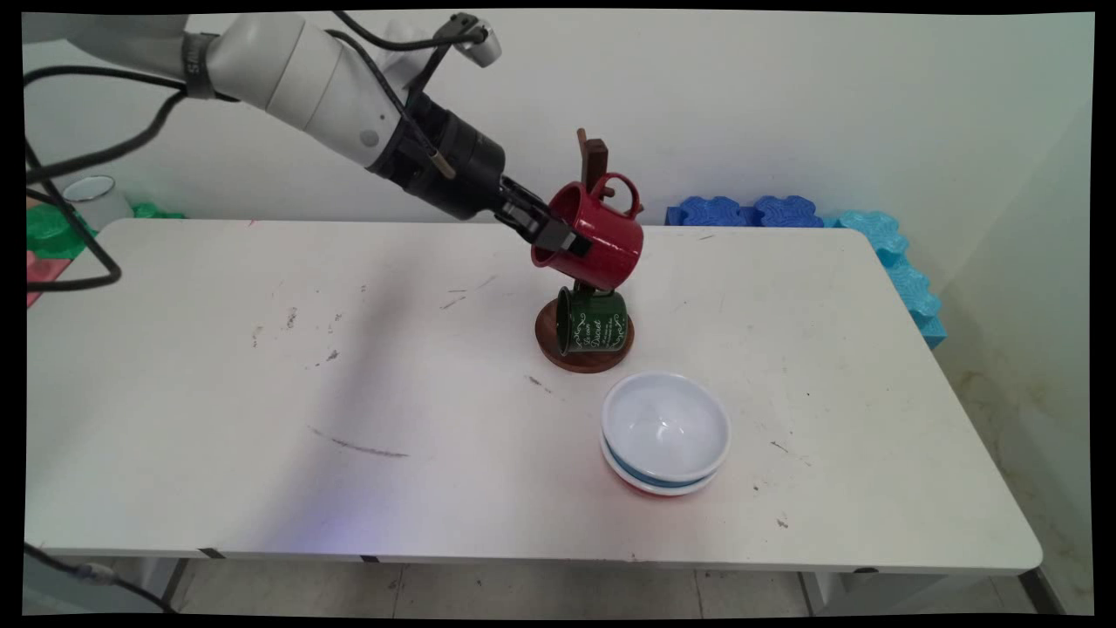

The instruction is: Place the picked object on the table

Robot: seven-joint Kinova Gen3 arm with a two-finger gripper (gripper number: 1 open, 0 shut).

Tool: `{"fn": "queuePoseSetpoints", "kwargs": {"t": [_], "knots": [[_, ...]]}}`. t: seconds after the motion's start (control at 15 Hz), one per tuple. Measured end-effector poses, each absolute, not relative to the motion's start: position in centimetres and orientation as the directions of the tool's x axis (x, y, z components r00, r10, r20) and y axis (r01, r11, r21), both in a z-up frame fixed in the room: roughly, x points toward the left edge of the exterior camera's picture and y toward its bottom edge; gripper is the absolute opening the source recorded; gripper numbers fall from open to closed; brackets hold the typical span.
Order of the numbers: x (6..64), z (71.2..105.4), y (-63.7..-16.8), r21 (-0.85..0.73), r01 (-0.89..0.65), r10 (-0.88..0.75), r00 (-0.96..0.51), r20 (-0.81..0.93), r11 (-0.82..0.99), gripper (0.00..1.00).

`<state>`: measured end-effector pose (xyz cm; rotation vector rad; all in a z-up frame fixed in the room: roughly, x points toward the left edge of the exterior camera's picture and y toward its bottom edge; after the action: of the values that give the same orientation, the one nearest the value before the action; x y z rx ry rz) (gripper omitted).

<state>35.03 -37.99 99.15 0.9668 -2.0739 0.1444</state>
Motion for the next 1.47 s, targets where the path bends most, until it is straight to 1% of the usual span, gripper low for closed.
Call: {"fn": "queuePoseSetpoints", "kwargs": {"t": [1.0,1.47], "knots": [[35.0,100.7,-35.1,0.191,-0.611,-0.522,-0.425,0.739,0.768,0.00],[36.5,101.3,-34.1,0.137,-0.594,-0.479,-0.468,0.743,0.793,0.00]]}}
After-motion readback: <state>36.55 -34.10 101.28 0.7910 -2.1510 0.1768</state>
